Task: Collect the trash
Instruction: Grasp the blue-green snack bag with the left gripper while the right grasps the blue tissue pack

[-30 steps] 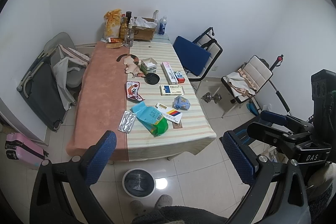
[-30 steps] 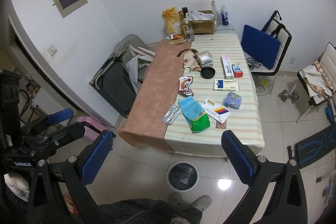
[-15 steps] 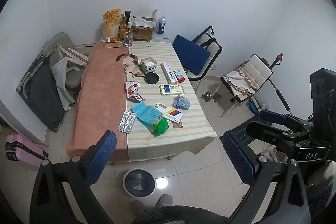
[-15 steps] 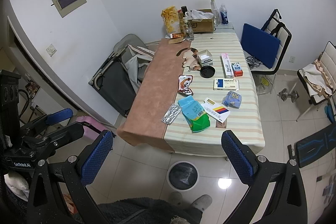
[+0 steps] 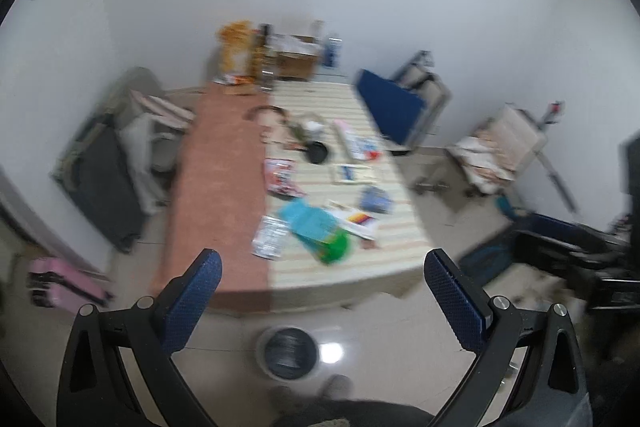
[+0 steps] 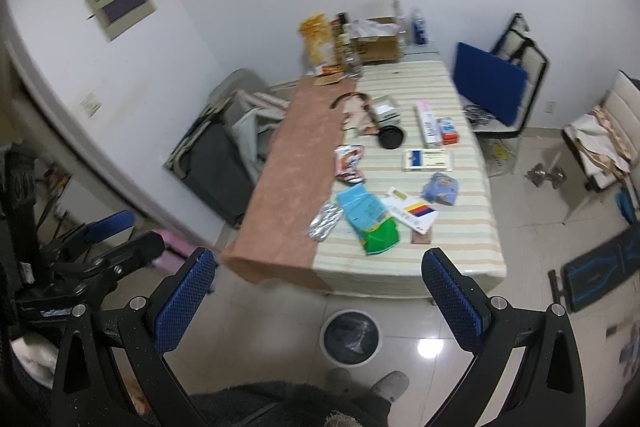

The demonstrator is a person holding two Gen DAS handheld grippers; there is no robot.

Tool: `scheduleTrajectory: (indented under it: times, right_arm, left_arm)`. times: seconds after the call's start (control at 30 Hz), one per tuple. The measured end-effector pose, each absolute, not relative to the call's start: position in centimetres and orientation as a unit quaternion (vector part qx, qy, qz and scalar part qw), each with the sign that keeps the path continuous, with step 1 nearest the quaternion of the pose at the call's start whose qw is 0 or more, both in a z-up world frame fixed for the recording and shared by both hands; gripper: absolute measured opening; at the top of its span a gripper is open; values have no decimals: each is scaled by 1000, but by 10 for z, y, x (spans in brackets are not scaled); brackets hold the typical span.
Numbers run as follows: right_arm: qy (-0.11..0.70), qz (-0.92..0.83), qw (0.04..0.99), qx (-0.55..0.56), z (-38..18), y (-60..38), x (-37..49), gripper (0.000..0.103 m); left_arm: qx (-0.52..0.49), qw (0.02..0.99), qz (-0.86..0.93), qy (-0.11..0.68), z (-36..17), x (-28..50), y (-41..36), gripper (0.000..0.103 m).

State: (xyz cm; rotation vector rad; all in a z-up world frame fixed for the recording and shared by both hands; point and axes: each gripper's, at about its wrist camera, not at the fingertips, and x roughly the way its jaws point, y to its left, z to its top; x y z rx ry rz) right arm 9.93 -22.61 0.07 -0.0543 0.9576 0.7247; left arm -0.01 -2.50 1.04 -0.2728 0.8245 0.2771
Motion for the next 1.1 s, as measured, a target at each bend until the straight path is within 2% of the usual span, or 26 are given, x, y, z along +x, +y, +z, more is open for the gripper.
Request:
scheduleTrajectory:
  times: [0.13,0.3,0.53,0.77,0.9,1.03,1.1]
  right_arm:
    - [457,256,851,-27,-21,-229,122,103]
    - [507,178,843,-1,-78,-246,189,103]
    - [578,119,807,-8,-194,-246,325,103]
    - [650,124,749,-36,-307,-219,440,103]
    - [679,126,723,-28,-351,-203,482,103]
    - [699,137,702,-24,-385,-180,509,103]
    - [707,141,693,-25,-398,-169,517,103]
  left_arm:
    - [-106,880,207,414,-21,24,-12,103]
    - [-160,838,221,472,-88,75,18,103]
    - [-310,727,218,573,-212,175,35,103]
    - [-473,595,210,615,-322,253,42,102]
    - [-525,550,231,607,-357,277,50,102]
    - [-523,537,250,613,-368,292,53,101]
    - [-506,539,251,625,-368,298,51,95]
